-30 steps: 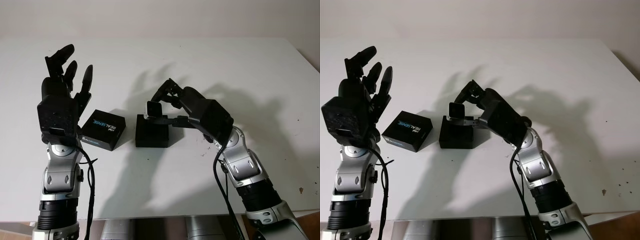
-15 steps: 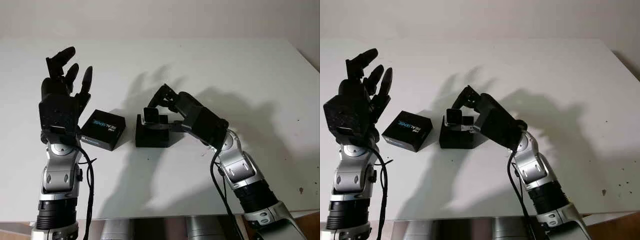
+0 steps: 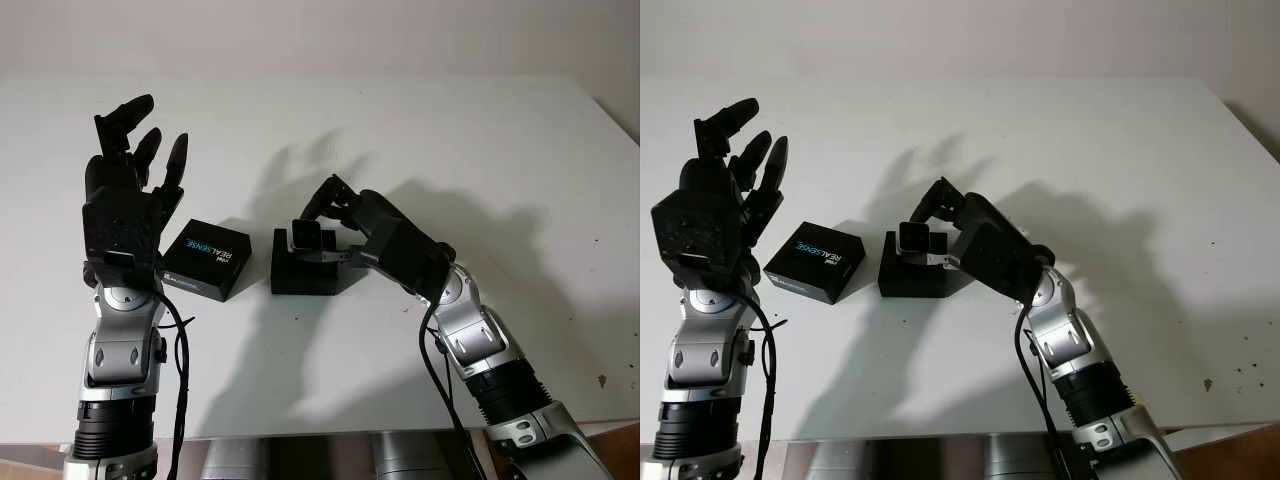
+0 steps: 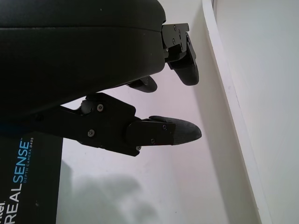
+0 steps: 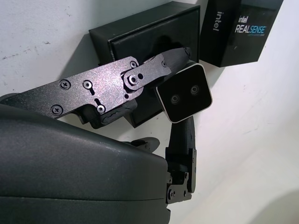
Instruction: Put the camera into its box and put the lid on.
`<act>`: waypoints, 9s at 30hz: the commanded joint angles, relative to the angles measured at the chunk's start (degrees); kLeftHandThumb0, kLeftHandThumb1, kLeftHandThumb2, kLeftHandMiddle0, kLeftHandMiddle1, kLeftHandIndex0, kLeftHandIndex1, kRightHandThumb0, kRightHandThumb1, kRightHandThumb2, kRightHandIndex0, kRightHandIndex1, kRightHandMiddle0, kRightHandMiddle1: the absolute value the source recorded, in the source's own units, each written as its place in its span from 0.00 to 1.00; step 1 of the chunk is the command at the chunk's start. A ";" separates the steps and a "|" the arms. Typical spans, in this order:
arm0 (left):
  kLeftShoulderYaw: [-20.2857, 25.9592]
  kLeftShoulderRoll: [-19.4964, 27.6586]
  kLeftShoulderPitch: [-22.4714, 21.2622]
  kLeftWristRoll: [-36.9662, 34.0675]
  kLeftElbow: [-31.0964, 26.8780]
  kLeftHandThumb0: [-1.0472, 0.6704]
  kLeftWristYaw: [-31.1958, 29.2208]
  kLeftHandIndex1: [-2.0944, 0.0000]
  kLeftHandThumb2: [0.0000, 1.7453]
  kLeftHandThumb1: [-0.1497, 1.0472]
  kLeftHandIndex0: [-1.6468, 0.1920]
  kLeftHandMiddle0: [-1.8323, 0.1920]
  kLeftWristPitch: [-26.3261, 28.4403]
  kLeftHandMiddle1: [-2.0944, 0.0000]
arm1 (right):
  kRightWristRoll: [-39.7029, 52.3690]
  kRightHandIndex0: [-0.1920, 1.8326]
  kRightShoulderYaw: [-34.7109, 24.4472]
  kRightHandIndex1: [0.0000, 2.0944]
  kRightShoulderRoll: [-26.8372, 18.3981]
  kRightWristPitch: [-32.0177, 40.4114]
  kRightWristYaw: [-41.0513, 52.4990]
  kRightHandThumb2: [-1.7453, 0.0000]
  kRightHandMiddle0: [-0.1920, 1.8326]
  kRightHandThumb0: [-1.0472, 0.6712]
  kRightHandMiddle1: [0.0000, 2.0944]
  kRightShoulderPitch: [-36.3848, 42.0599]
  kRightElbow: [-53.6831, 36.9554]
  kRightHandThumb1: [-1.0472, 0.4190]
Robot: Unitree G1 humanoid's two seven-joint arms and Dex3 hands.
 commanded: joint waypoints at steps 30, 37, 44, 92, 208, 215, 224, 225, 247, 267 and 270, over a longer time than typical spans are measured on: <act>-0.78 -1.00 -2.19 -0.41 1.01 0.30 0.85 0.55 0.18 1.00 0.97 0.77 -0.91 0.89 | -2.57 0.30 0.05 0.03 -2.62 10.53 6.30 0.97 0.15 0.39 0.91 2.07 -9.57 0.00; -0.72 -0.77 -2.20 -0.54 1.20 0.30 0.75 0.54 0.18 1.00 0.97 0.77 -1.21 0.88 | -3.19 0.30 0.56 0.03 -2.90 12.25 7.00 0.96 0.14 0.39 0.92 2.65 -11.20 0.00; -0.62 -0.65 -2.24 -0.61 1.35 0.29 0.64 0.54 0.17 1.00 0.97 0.77 -1.32 0.87 | -4.18 0.31 1.22 0.03 -2.88 11.54 6.45 0.96 0.15 0.39 0.92 2.94 -10.99 0.00; -0.59 -1.39 -1.37 -1.03 0.26 0.29 0.72 0.52 0.17 1.00 0.98 0.81 -0.85 0.84 | -6.89 0.13 0.09 0.03 -8.14 -3.78 3.88 0.97 0.19 0.25 0.16 2.89 -11.34 0.09; -20.09 37.64 -1.21 28.04 8.45 0.50 -37.68 0.77 0.03 0.86 0.55 0.81 -25.80 0.12 | 35.95 0.05 -27.36 0.03 -8.34 18.15 5.16 0.72 0.07 0.18 0.03 -5.56 -10.40 0.00; -18.91 36.20 -0.82 25.41 7.31 0.56 -38.36 0.48 0.03 0.91 0.65 0.72 -21.63 0.37 | 35.99 0.05 -27.12 0.03 -8.26 18.22 5.27 0.72 0.07 0.18 0.03 -4.64 -11.94 0.00; -17.80 34.34 -1.00 24.15 2.53 0.57 -41.42 0.45 0.03 0.90 0.64 0.65 -10.05 0.40 | 36.20 0.05 -27.66 0.03 -7.89 17.19 4.76 0.72 0.07 0.18 0.02 -3.42 -13.38 0.00; -17.32 33.96 -1.06 23.21 1.50 0.57 -42.64 0.45 0.03 0.91 0.65 0.66 -7.75 0.38 | 36.33 0.05 -27.75 0.03 -7.74 17.24 4.61 0.72 0.07 0.18 0.02 -3.25 -13.61 0.00; -17.94 28.06 -15.50 13.56 -10.34 0.54 -51.32 0.32 0.03 0.95 0.72 0.68 32.91 0.28 | 32.97 0.02 -21.48 0.02 0.49 12.13 1.23 0.63 0.04 0.16 0.02 1.28 -17.75 0.00; -26.65 24.18 -22.75 17.78 -3.96 0.53 -45.71 0.36 0.03 0.94 0.71 0.66 31.70 0.28 | 31.79 0.00 -22.07 0.01 4.88 5.10 -2.32 0.62 0.02 0.14 0.02 0.33 -13.81 0.00; -26.34 23.01 -22.64 16.55 -2.12 0.54 -44.80 0.34 0.03 0.95 0.71 0.66 29.21 0.28 | 32.19 0.00 -22.34 0.02 4.86 4.79 -2.16 0.63 0.03 0.14 0.02 -0.06 -13.66 0.00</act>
